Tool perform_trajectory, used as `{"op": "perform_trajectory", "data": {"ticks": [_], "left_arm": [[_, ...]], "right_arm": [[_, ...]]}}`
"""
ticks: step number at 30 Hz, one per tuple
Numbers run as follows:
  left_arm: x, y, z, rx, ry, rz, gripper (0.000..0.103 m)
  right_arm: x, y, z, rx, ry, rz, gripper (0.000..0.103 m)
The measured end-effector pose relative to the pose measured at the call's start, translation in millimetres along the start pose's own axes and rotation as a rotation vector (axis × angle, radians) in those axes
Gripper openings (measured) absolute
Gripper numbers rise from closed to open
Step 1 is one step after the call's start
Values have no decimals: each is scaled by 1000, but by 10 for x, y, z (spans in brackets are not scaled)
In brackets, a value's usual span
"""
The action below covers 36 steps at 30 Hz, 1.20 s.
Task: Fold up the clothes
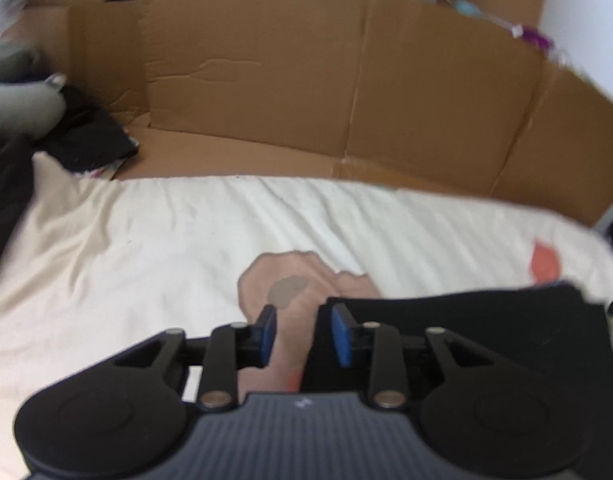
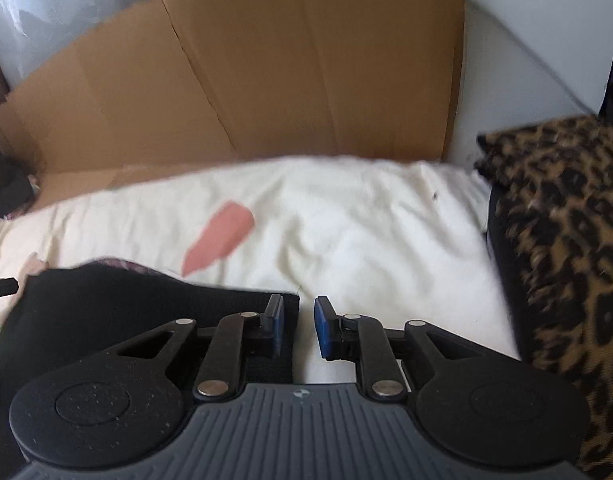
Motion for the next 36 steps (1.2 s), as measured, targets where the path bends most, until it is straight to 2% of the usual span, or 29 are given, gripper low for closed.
{"op": "perform_trajectory", "data": {"ticks": [3,8,13,18,25,33,36], "left_arm": [[7,-76,159,-54,13,34,34],[6,-317,369,-124,-1,33,36],[-2,-573,499,-173,-19,0,34],[-102,-786,490,-206,1,-32,33],[-199,-931,246,-197,19,-62,30],[-91,-998,184,-208,-1,-57,30],[-125,-1030,132,-214,-7,-74,31]], "right_arm": [[54,116,93,47,-29,7,22],[114,456,106,141,-41,55,22],[80,787,54,201,-19,116,20],[-1,1017,-35,237,14,153,20],[-128,1078,-291,239,70,191,22],[-15,1074,-391,224,47,216,21],[-37,1056,-513,230,95,236,21]]}}
Point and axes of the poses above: each gripper's, at about its wrist camera, not at the fingertips, and z roughly against the way its jaws point, y to its left, x to its top, the point moved 3 cm from there along -z, roughly the way its jaws point, and after that the axes turned 14 degrees about x, right-handed, at the moved point
